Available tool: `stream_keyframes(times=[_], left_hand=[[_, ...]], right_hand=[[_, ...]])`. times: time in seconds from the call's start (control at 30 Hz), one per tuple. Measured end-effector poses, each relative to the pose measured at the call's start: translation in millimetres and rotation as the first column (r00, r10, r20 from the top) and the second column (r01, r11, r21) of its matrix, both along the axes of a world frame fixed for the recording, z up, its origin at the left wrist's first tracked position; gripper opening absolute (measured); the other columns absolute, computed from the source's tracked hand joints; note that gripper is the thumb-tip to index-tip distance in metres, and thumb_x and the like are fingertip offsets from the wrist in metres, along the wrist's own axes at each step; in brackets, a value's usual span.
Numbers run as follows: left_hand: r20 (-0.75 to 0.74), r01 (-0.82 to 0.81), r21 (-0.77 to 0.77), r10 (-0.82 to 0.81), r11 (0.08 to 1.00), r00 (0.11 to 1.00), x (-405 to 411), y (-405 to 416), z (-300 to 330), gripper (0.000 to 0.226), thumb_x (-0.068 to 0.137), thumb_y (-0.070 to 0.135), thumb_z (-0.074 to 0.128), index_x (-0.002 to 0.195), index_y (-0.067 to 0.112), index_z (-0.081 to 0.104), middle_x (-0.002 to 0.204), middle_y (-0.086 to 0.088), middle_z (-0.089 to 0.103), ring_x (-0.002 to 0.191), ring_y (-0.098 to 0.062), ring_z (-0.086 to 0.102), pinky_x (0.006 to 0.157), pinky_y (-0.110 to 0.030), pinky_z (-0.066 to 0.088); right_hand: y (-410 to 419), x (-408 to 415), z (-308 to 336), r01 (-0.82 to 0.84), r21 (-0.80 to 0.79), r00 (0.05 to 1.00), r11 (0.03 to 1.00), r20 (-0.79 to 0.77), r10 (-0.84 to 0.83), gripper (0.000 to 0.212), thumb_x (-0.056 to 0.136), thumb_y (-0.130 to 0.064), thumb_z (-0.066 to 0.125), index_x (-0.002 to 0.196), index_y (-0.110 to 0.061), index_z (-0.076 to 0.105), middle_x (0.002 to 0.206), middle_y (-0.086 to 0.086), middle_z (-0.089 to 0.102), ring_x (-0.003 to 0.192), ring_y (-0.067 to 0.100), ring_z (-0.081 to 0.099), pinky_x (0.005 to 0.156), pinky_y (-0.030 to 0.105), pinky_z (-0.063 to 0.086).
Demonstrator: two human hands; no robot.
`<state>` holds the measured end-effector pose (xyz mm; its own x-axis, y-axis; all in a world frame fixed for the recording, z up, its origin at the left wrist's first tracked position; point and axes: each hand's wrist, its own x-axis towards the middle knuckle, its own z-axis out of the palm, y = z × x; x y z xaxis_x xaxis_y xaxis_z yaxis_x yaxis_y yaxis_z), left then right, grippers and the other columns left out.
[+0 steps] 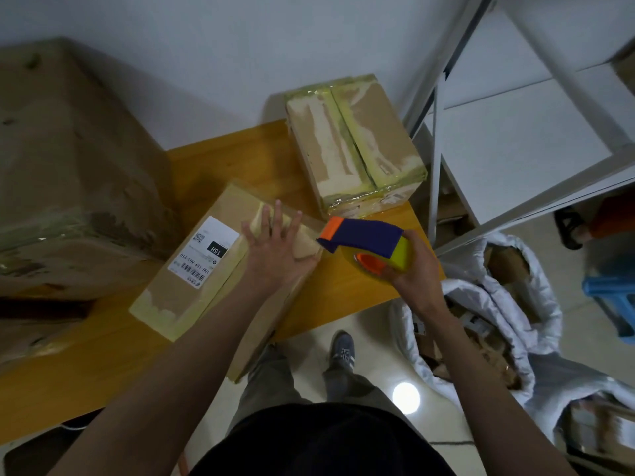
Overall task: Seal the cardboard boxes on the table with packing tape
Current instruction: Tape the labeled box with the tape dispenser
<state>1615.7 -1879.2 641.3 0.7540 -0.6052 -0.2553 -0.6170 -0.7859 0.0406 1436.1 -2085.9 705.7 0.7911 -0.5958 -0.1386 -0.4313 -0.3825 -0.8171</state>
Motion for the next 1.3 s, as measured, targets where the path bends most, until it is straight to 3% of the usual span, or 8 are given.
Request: stream_keyframes(times=[0.27,0.47,0.63,0.73,0.87,0.97,1.13,1.3], left_hand=[[-0.001,0.027,-0.084,-0.027,0.996,1.0,-5.2,-3.2,-3.9,0.095,0.082,0.088,0.008,0.159,0.035,-0.005,0.166,-0.009,-0.019,0.15,-0.045,-0.012,0.109,-0.078,0.006],[-0.041,0.033,-0.021,-0.034,0.999,0.999,-3.5,-3.8,0.8,0.104,0.07,0.091,-0.015,0.159,0.037,-0.007,0.165,-0.007,-0.023,0.149,-0.046,-0.017,0.109,-0.079,0.001],[-0.093,0.014,-0.015,-0.015,1.0,0.996,-0.6,-3.2,-1.6,0.094,0.08,0.09,0.011,0.157,0.04,-0.009,0.166,-0.003,-0.023,0.149,-0.044,-0.019,0.109,-0.078,-0.001],[-0.14,0.036,0.006,-0.035,0.999,0.99,2.7,-3.9,3.3,0.095,0.082,0.089,0.018,0.156,0.04,-0.014,0.164,-0.003,-0.027,0.148,-0.043,-0.022,0.11,-0.077,-0.002],[-0.251,0.033,-0.084,-0.053,0.996,0.967,25.3,9.9,22.8,0.094,0.085,0.081,0.037,0.158,0.041,-0.007,0.167,-0.001,-0.019,0.153,-0.038,-0.009,0.117,-0.065,0.004],[-0.228,-0.07,-0.058,0.055,0.996,0.972,61.8,41.3,37.3,0.091,0.086,0.072,0.054,0.158,0.04,0.009,0.168,0.001,-0.012,0.152,-0.04,-0.007,0.118,-0.066,0.003],[-0.352,-0.175,0.055,0.183,0.983,0.918,89.7,91.7,29.1,0.106,0.072,0.088,0.052,0.155,0.052,-0.004,0.165,0.008,-0.022,0.146,-0.049,0.018,0.113,-0.064,0.027],[-0.316,-0.274,0.113,0.296,0.955,0.901,70.2,95.5,32.1,0.108,0.073,0.091,0.044,0.153,0.05,-0.015,0.166,0.001,-0.02,0.139,-0.053,0.029,0.11,-0.062,0.03]], right_hand=[[-22.4,-33.3,13.9,-0.165,-0.127,0.985,0.978,0.027,0.169,0.081,0.081,-0.046,0.083,0.146,-0.047,0.034,0.134,-0.008,0.055,0.118,0.007,0.056,0.093,0.024,0.05],[-11.4,-9.4,12.2,-0.483,-0.522,0.875,0.703,-0.255,0.412,0.083,0.085,-0.018,0.081,0.148,-0.041,0.033,0.113,0.011,0.048,0.095,0.031,0.054,0.061,0.035,0.048],[17.3,16.4,14.1,-0.568,-0.617,0.823,0.544,-0.431,0.37,0.073,0.082,0.006,0.066,0.139,-0.035,0.05,0.106,0.012,0.049,0.088,0.03,0.051,0.067,0.034,0.038],[7.0,8.0,-2.9,-0.591,-0.548,0.799,0.593,-0.5,0.335,0.067,0.086,-0.005,0.073,0.138,-0.04,0.05,0.106,0.009,0.049,0.088,0.029,0.053,0.067,0.032,0.037],[-1.4,4.8,-8.1,-0.411,-0.336,0.875,0.847,-0.405,0.264,0.06,0.09,-0.034,0.076,0.142,-0.041,0.047,0.106,0.007,0.048,0.092,0.029,0.054,0.065,0.03,0.039],[-3.1,8.6,-3.4,-0.213,-0.103,0.951,0.972,-0.251,0.182,0.062,0.084,-0.016,0.074,0.138,-0.038,0.053,0.111,0.005,0.058,0.085,0.025,0.055,0.059,0.027,0.038],[-3.1,-1.7,-1.8,-0.034,0.363,0.997,0.931,-0.055,0.058,0.077,0.075,0.016,0.062,0.131,-0.036,0.061,0.125,-0.013,0.067,0.083,0.025,0.065,0.058,0.029,0.047],[11.1,-6.6,-2.6,0.083,0.548,0.996,0.833,-0.035,-0.076,0.072,0.082,0.018,0.059,0.13,-0.036,0.064,0.127,-0.007,0.065,0.095,0.02,0.065,0.067,0.031,0.055]])
